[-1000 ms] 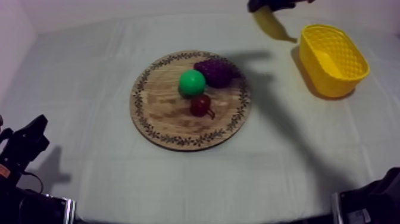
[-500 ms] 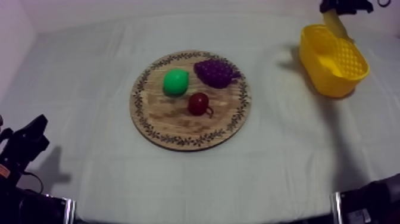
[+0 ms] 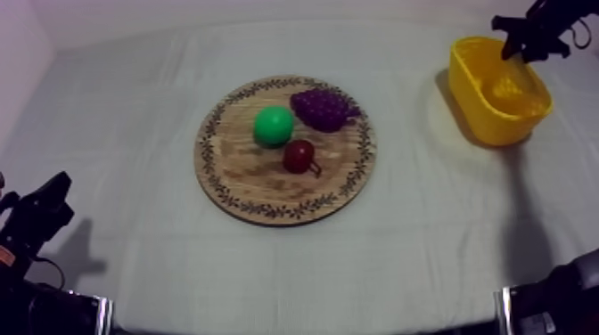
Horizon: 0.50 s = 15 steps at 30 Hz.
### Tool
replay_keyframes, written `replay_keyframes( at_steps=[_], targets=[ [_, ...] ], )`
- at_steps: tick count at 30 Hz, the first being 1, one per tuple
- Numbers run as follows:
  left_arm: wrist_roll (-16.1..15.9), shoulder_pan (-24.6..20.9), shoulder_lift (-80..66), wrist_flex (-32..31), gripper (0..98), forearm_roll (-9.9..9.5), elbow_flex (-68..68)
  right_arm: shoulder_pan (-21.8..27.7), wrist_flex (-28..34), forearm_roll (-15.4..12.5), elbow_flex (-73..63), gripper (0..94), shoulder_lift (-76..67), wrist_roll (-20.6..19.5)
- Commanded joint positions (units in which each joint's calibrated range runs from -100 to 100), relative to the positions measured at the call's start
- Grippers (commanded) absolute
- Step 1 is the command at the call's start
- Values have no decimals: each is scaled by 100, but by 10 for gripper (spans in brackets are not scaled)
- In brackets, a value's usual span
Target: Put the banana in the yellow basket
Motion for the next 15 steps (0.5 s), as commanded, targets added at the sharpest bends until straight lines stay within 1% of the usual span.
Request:
replay_keyframes(
  at_steps=[1,4,6,10,15],
  targets=[
    [1,1,0,-1,1,-3,-3,9,-11,14,-18,308,130,-24],
    [1,1,0,-1,1,-3,-3,38,-86,7,-4,441,226,-33],
    [0,1,0,-1,1,-3,-3,52,-113,8,16,484,240,-25],
    [1,1,0,-1,1,-3,-3,63,-127,19,98,516,139,-18],
    [2,1,0,-1,1,-3,-3,18,-281,35,546,519,-467,-22]
  ],
)
